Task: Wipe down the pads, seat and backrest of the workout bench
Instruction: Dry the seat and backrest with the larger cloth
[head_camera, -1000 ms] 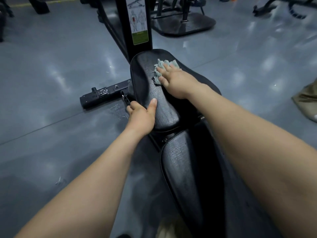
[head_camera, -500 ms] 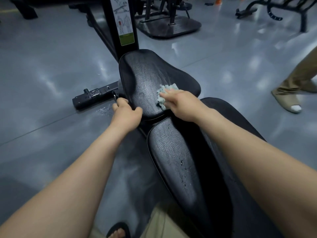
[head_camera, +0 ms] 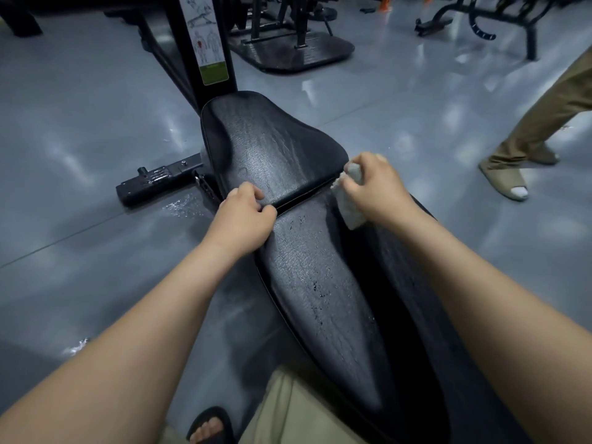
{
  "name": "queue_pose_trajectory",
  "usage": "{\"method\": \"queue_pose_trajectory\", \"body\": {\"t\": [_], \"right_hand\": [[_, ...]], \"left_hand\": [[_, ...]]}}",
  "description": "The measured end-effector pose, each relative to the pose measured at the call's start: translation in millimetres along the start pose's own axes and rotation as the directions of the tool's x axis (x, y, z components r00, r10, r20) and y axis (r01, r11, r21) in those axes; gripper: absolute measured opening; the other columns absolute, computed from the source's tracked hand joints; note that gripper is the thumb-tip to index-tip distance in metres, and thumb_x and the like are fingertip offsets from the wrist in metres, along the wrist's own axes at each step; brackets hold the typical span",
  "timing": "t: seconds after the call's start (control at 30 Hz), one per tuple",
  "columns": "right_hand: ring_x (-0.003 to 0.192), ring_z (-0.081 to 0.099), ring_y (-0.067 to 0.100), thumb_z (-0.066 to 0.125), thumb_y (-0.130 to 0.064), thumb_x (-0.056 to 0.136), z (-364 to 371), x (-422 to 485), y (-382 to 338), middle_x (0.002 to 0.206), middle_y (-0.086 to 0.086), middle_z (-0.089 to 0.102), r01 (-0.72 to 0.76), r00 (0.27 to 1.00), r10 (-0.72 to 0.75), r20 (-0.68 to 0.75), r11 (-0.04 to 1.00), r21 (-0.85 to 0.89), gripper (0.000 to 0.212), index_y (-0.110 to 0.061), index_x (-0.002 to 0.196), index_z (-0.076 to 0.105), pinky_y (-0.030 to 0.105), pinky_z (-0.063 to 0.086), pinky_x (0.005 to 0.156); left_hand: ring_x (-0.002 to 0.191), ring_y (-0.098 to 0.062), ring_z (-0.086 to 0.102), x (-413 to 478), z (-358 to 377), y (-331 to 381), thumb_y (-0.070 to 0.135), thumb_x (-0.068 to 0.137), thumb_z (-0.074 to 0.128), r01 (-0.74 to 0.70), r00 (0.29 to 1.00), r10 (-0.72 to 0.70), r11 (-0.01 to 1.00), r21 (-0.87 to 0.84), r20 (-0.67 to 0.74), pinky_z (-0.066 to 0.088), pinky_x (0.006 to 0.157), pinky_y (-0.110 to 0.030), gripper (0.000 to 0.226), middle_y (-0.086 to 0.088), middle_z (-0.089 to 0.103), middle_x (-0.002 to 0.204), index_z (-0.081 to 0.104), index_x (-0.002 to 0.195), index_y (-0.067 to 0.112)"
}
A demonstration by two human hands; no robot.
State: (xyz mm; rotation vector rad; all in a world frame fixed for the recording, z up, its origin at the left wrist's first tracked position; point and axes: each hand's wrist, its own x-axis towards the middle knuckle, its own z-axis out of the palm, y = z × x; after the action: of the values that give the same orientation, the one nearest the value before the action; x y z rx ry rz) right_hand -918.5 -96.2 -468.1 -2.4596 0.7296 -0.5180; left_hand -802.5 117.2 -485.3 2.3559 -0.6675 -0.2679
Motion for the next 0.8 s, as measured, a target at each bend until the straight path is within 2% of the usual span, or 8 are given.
{"method": "queue_pose_trajectory", "body": {"t": [0.17,0.23,0.3,0.37,0.43,0.5,0.67,0.8], "right_hand": [[0.099,0.057,0.018,0.062,-0.022,0.094,-3.1,-1.6,10.3,0.094,-0.005,0.060,-0.051,0.995,0.063,-0.083,0.989,0.137,0.014,-0.022,0.108,0.064,0.023,0.035,0.079],[0.093,0.057,0.018,0.065,-0.025,0.092,2.2,-5.0,11.4,0.093,-0.003,0.062,-0.015,0.999,0.019,-0.026,0.990,0.139,0.018,-0.024,0.110,0.062,0.027,0.040,0.079],[0.098,0.056,0.021,0.067,-0.031,0.091,7.2,-8.9,18.6,0.100,0.000,0.060,0.056,0.996,-0.056,0.067,0.998,0.002,0.026,-0.023,0.115,0.059,0.031,0.044,0.087],[0.113,0.051,0.026,0.067,-0.042,0.091,10.5,-12.8,28.6,0.115,0.003,0.056,0.115,0.987,-0.099,0.123,0.984,-0.133,0.039,-0.024,0.124,0.059,0.034,0.039,0.099],[0.120,0.047,0.027,0.068,-0.047,0.090,13.0,-19.6,35.5,0.125,0.004,0.052,0.139,0.978,-0.115,0.176,0.981,-0.132,0.050,-0.027,0.135,0.058,0.035,0.036,0.107],[0.117,0.051,0.028,0.073,-0.038,0.089,17.9,-24.4,40.0,0.124,0.004,0.053,0.207,0.964,-0.185,0.191,0.972,-0.106,0.053,-0.026,0.139,0.059,0.032,0.038,0.106],[0.109,0.061,0.035,0.065,-0.013,0.094,26.7,-13.9,39.5,0.118,0.008,0.069,0.229,0.973,-0.229,0.015,0.967,-0.112,0.030,-0.012,0.123,0.068,0.033,0.041,0.095],[0.132,0.048,0.036,0.050,-0.025,0.103,46.2,-24.0,21.6,0.149,0.008,0.052,0.272,0.958,-0.255,0.129,0.951,-0.148,0.046,-0.012,0.147,0.050,0.038,0.033,0.114]], "left_hand": [[0.096,-0.019,0.058,-4.9,7.4,6.1,0.026,0.087,0.055,-0.053,0.998,0.052,0.998,0.035,0.035,0.038,0.081,-0.026,0.018,-0.001,0.063,0.104,0.057,0.104,0.020],[0.095,-0.019,0.058,-6.4,7.9,7.6,0.025,0.087,0.055,-0.069,0.997,0.066,0.996,0.051,0.049,0.037,0.081,-0.025,0.016,-0.001,0.063,0.103,0.057,0.102,0.022],[0.095,-0.019,0.057,-8.3,8.8,8.1,0.025,0.087,0.055,-0.073,0.995,0.068,0.995,0.068,0.079,0.036,0.080,-0.024,0.015,-0.001,0.062,0.103,0.057,0.102,0.022],[0.096,-0.020,0.058,-8.9,9.4,6.6,0.027,0.087,0.056,-0.077,0.993,0.069,0.993,0.087,0.095,0.039,0.082,-0.026,0.015,-0.002,0.062,0.103,0.056,0.101,0.023],[0.099,-0.023,0.059,-8.7,10.1,4.8,0.029,0.086,0.057,-0.077,0.993,0.067,0.992,0.101,0.099,0.043,0.087,-0.029,0.017,-0.004,0.061,0.104,0.057,0.102,0.023],[0.101,-0.024,0.059,-9.2,10.6,2.9,0.030,0.087,0.057,-0.077,0.992,0.064,0.989,0.127,0.105,0.046,0.093,-0.031,0.024,-0.005,0.059,0.107,0.059,0.108,0.020],[0.115,-0.025,0.058,-11.8,12.6,-2.7,0.034,0.091,0.058,-0.068,0.986,0.037,0.979,0.192,0.163,0.043,0.104,-0.030,0.044,-0.010,0.055,0.125,0.057,0.130,0.014],[0.120,-0.025,0.059,-11.1,9.4,-4.6,0.035,0.092,0.061,-0.088,0.981,0.047,0.972,0.219,0.186,0.044,0.104,-0.030,0.045,-0.011,0.062,0.130,0.062,0.131,0.012]]}}
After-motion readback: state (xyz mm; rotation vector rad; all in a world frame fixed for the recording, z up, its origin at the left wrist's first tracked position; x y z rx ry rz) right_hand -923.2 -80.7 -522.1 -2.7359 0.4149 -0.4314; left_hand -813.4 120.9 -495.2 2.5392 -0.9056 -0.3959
